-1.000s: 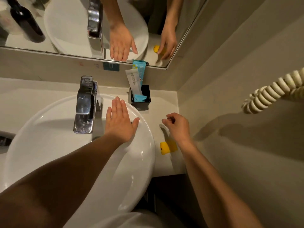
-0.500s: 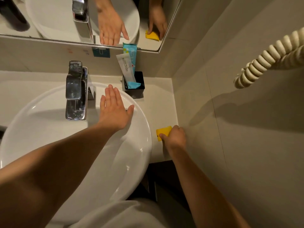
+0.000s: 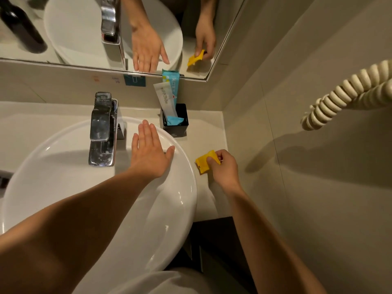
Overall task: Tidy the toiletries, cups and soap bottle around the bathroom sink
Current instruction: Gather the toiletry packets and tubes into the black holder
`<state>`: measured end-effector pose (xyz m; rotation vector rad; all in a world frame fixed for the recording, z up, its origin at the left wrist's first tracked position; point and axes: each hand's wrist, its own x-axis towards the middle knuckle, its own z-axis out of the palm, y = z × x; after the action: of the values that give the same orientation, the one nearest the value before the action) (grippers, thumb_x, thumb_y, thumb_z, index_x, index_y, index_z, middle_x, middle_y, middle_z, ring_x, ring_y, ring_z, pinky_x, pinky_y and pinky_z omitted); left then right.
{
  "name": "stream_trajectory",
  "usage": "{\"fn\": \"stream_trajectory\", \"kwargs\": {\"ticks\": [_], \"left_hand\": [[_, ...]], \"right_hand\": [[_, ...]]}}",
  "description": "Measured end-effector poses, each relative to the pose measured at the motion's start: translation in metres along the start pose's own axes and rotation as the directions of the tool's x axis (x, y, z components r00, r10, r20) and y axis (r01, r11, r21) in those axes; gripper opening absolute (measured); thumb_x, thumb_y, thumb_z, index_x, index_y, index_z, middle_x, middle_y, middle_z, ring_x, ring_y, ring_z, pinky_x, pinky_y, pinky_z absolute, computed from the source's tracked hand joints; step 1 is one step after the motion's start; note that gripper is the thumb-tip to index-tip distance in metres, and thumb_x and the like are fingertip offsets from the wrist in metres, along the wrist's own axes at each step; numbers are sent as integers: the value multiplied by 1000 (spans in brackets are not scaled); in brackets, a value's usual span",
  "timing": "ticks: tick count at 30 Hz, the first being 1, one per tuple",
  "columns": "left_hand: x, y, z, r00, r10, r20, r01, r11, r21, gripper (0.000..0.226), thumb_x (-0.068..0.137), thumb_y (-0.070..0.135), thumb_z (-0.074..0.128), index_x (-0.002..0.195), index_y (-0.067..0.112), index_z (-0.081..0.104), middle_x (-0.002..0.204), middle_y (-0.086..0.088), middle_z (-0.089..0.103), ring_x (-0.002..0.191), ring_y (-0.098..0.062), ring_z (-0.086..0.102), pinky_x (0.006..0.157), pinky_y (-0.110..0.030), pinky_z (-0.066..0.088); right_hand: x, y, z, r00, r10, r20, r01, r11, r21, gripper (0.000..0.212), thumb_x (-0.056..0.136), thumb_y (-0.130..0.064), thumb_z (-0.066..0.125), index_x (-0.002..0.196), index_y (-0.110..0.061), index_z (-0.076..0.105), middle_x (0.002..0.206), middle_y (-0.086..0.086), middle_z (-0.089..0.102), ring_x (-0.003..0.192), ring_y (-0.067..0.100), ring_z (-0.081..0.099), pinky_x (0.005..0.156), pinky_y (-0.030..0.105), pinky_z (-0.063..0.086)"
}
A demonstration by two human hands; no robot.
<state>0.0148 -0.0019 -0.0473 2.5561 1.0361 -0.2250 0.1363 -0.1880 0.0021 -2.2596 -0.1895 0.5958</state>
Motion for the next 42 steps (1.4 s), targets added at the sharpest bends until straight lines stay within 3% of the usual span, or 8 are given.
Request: {"fn": "stream_trajectory", "kwargs": {"ticks": [9, 13, 16, 22, 25, 29, 31, 42], "left_hand": [[-1, 1, -4, 1000, -2, 8, 2, 1000, 5, 91, 99, 66, 12, 156, 3, -21, 165, -18, -26, 154, -31, -21, 125, -48, -8], [-2, 1, -4, 1000, -3, 6, 3, 1000, -3, 90, 99, 65, 12, 156, 3, -20, 165, -18, -26, 153, -31, -22, 125, -47, -8], [-1, 2, -2, 1000, -6, -19, 6, 1000, 2, 90, 99, 65, 12, 156, 3, -19, 166, -17, -24, 154, -31, -21, 125, -47, -8], [-2, 1, 1, 999, -4, -53, 3, 1000, -20, 89, 100, 64, 13, 157, 3, -17, 166, -18, -23, 154, -30, -20, 125, -46, -9], [-2, 0, 4, 997, 0, -82, -1, 1000, -20, 88, 99, 63, 12, 158, 2, -13, 167, -18, -19, 155, -31, -17, 125, -45, -8], [-3, 0, 8, 993, 3, -118, -5, 1000, -17, 91, 97, 64, 14, 159, 1, -5, 168, -19, -11, 156, -32, -9, 125, -46, -4], [-2, 0, 8, 991, 7, -133, -9, 1000, -11, 91, 97, 64, 16, 159, 1, -2, 168, -19, -7, 156, -32, -6, 125, -45, -3], [-2, 0, 9, 992, 1, -124, -2, 1000, -5, 90, 97, 64, 15, 159, 1, -3, 168, -20, -8, 156, -32, -7, 125, -45, -4]], "right_hand": [[41, -95, -1, 929, -362, -75, 368, 923, 109, 10, 98, -13, 58, 94, -13, 67, 87, 0, 69, 76, 9, 59, 66, 16, 44], [56, -120, 13, 899, -435, -41, 437, 899, 44, 14, 100, -13, 56, 93, -16, 67, 86, 0, 67, 76, 9, 56, 62, 10, 39], [67, -127, 26, 882, -469, 42, 471, 881, -45, 17, 101, -13, 54, 97, -12, 70, 95, 6, 69, 85, 17, 60, 69, 21, 42], [78, -125, 47, 863, -452, 225, 501, 821, -274, 15, 100, -19, 58, 105, -13, 71, 104, 3, 65, 92, 15, 55, 70, 21, 39], [82, -120, 55, 863, -416, 285, 497, 800, -337, 10, 96, -22, 65, 99, -16, 72, 101, 3, 67, 95, 20, 58, 71, 25, 39], [84, -116, 62, 878, -380, 291, 471, 795, -383, 5, 91, -23, 73, 90, -18, 70, 97, 1, 67, 95, 19, 56, 64, 22, 35], [84, -116, 64, 878, -386, 284, 475, 781, -406, 6, 91, -23, 74, 90, -18, 70, 99, 2, 67, 98, 18, 54, 69, 25, 38], [79, -115, 62, 878, -406, 252, 477, 768, -426, 27, 90, -27, 75, 116, -18, 70, 116, 3, 67, 108, 17, 54, 84, 30, 52]]}}
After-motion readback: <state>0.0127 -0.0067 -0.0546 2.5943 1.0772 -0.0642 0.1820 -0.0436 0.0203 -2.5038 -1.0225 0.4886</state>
